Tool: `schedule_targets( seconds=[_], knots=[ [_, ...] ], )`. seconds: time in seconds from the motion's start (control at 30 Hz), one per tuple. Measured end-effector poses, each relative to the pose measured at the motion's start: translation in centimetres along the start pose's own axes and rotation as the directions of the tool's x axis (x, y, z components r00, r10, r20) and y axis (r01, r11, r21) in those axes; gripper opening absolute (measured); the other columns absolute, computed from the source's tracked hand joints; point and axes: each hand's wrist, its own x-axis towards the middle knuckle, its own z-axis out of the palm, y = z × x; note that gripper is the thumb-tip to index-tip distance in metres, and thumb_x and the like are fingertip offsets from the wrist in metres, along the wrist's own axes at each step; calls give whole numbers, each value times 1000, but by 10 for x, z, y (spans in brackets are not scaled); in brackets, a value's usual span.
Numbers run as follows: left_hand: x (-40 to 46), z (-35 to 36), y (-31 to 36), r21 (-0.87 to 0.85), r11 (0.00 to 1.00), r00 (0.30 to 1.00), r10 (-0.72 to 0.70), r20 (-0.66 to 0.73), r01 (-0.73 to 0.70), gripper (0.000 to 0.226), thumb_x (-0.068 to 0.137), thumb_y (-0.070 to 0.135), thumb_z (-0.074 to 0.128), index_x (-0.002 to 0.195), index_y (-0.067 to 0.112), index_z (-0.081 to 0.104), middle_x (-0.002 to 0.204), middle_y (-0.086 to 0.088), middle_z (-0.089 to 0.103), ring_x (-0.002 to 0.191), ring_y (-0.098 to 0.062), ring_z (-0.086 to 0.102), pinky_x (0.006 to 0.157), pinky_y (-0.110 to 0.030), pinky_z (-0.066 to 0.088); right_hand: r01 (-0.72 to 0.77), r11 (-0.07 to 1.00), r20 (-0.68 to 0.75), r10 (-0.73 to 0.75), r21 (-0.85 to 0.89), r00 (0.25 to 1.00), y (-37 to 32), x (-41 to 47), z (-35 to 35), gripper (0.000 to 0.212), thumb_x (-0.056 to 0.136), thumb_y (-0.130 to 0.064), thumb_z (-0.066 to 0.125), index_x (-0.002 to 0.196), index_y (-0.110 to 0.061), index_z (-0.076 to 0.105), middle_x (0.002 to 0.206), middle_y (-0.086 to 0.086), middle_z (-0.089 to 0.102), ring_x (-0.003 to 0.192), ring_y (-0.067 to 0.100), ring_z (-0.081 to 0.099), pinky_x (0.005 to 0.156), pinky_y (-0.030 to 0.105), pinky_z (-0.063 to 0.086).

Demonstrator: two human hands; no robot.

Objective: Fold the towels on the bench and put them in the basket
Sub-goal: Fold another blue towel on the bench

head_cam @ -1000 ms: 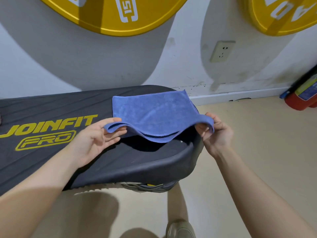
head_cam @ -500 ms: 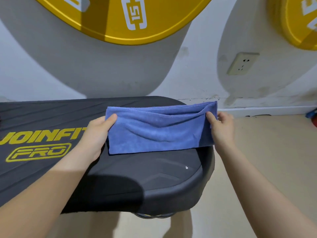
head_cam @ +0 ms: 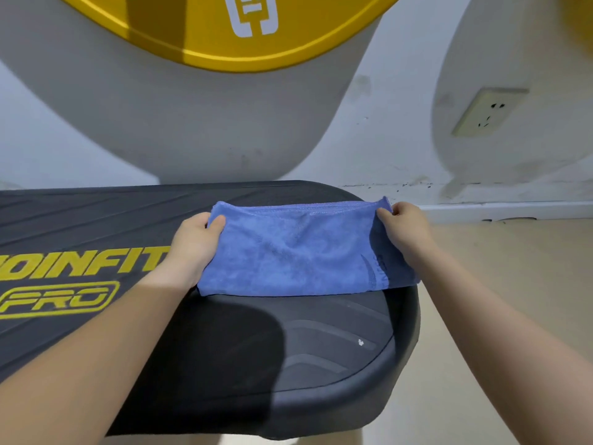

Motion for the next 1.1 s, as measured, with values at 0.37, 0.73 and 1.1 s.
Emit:
schedule_targets(
  seconds=[0.37, 0.73, 1.1],
  knots=[
    [19, 1, 5, 461, 879, 961, 218, -168, -119, 25, 95, 27, 44, 79, 9, 50, 76, -8, 52, 76, -28, 45, 58, -33, 32, 49, 979, -126, -75, -198, 989, 3, 14, 5, 35, 98, -28, 35, 70, -9, 45, 80, 15, 54, 87, 37, 52, 63, 36, 35],
    [46, 8, 25, 768, 384, 822, 479, 309, -513, 25, 97, 31, 43, 108, 16, 60, 113, -4, 57, 113, -26, 42, 92, -36, 30, 462, 754, 67, -491, -466, 869, -19, 9, 30, 25, 95, -21, 45, 113, -18, 62, 116, 6, 58, 111, 29, 47, 93, 34, 28],
    [51, 3, 18, 807, 407, 808, 572, 141, -428, 16, 95, 22, 47, 101, 11, 56, 101, -8, 61, 103, -30, 46, 86, -38, 31, 288, 756, -71, -403, -587, 913, -29, 10, 39, 19, 96, -16, 41, 106, -5, 53, 115, 14, 54, 109, 34, 47, 93, 39, 30]
  ],
)
